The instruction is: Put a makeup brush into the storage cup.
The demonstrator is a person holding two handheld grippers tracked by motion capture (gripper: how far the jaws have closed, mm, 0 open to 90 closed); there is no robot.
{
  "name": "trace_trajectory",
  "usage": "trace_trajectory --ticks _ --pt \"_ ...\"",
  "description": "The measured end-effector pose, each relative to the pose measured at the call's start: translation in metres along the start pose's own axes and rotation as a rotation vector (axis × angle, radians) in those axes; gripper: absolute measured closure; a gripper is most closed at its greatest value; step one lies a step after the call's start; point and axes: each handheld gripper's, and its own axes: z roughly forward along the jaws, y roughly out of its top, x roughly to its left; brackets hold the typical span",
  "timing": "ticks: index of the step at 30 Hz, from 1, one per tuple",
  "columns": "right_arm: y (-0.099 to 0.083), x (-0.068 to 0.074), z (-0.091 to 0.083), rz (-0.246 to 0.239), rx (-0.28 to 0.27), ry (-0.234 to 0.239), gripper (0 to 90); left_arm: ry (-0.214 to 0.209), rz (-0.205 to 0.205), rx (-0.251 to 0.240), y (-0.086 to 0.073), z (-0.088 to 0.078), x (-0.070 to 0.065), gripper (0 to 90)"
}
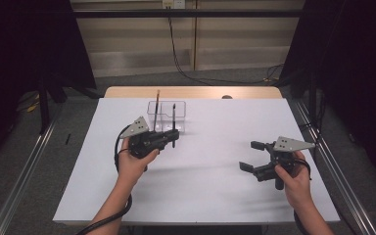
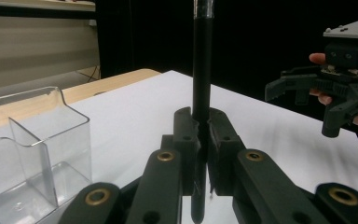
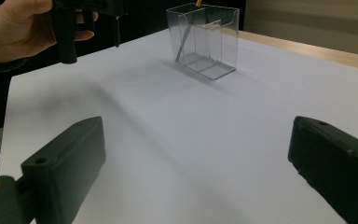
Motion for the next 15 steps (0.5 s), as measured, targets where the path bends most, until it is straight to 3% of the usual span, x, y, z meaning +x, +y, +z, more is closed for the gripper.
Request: trace_trajectory --ticks 15 --pt "-0.0023 -0.0011 -0.0049 0.004 -0.005 -0.005 3.8 0.026 -0.010 -0.011 0.0072 -0.0036 0.0101 83.7"
